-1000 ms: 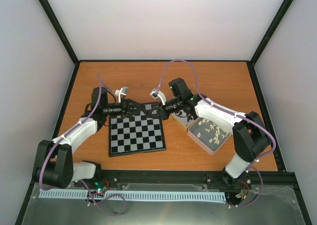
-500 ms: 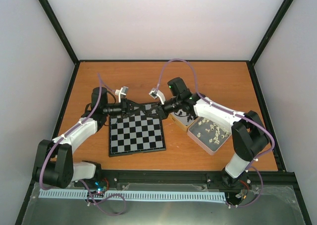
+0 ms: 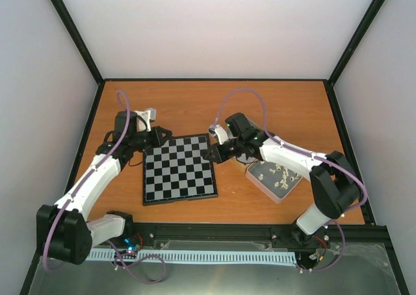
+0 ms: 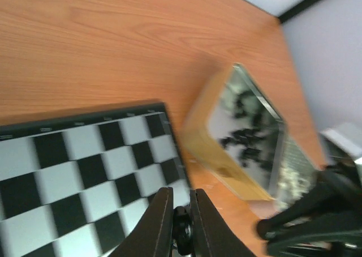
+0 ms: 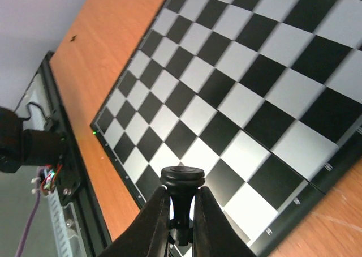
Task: Set up the chess pieces on the board
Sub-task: Pick up the chess piece from the storage box, then place the chess piece on the chessboard.
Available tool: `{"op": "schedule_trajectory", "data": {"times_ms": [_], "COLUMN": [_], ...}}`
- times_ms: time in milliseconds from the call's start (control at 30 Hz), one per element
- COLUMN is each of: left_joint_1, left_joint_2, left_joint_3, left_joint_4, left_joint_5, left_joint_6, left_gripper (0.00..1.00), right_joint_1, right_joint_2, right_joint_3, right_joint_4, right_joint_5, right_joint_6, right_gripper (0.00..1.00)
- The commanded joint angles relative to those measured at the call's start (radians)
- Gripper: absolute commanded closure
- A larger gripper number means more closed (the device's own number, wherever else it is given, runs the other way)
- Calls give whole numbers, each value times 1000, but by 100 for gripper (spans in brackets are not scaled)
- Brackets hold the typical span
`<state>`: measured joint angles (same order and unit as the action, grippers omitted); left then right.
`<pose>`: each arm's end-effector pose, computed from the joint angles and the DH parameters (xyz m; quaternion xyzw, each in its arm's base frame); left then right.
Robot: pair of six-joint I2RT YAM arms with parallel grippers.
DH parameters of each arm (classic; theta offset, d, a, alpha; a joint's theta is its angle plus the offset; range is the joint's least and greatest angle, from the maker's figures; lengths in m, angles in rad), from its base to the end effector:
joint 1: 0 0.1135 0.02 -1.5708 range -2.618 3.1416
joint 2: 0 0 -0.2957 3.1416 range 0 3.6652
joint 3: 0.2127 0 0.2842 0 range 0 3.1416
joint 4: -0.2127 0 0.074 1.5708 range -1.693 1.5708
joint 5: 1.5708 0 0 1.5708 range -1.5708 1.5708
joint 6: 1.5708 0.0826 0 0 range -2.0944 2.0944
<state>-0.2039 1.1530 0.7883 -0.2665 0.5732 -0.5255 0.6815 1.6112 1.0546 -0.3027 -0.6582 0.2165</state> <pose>0.2815 -0.1040 0.2561 -0.0106 0.8647 -0.3904 0.3158 0.2714 0.2852 0.2076 -0.3139 0.8373 0.4160 0.1654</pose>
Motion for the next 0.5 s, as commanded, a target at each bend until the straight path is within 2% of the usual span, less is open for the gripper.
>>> {"op": "schedule_trajectory", "data": {"times_ms": [0,200,367,467], "left_joint_1": [-5,-4,-5,-4], "left_joint_2": [-69,-150,-222,-227], "left_joint_3": [15,11,-48,-63], "left_joint_4": [-163,-162,-71,-49], "left_joint_5": [-353,-476,-537,-534], "left_joint_6": [134,132,55,40], "left_gripper": [99,99,100,99], "right_joint_1": [9,9,8,3], "right_joint_2": [-111,-288,-442,-454], "right_joint_3": [-57,-171,-256,-220], "right_joint_4": [22,-10,-34,-77], "right_joint_5": [163,332,434,431], "right_joint_6": [206,385,405,380], "right_gripper": [97,97,97,97]}}
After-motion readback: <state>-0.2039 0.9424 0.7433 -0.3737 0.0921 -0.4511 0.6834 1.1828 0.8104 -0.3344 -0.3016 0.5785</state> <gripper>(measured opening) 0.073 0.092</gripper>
